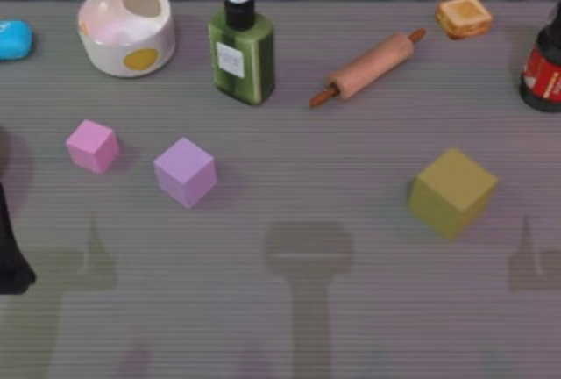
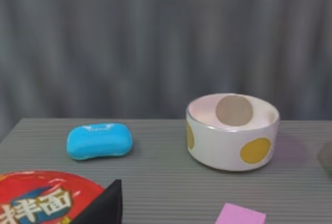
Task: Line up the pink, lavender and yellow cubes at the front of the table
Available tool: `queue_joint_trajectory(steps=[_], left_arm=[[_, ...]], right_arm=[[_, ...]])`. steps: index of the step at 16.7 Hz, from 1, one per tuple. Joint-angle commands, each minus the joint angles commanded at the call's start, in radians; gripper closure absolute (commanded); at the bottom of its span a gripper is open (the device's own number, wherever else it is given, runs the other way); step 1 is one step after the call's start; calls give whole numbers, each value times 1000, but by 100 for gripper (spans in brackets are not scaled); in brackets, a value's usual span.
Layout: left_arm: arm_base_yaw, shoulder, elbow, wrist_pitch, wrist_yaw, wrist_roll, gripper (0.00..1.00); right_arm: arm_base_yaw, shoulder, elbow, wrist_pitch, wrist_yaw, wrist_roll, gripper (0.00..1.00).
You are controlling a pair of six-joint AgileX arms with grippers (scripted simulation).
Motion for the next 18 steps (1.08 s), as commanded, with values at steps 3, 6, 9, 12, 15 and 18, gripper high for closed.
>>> queue_joint_trajectory(steps=[3,6,9,12,15,18], left_arm=[[-1,10,10,-6,1,2,0],[-8,102,101,-65,4,20,0],[-16,288,282,-174,5,52,0],[-24,569,527,-320,5,95,0],[-33,911,803,-491,4,144,0],[-44,1268,1082,-669,4,195,0]], right_arm=[[0,0,0,0,0,0,0],[0,0,0,0,0,0,0],[0,0,0,0,0,0,0],[0,0,0,0,0,0,0],[0,0,0,0,0,0,0],[0,0,0,0,0,0,0]])
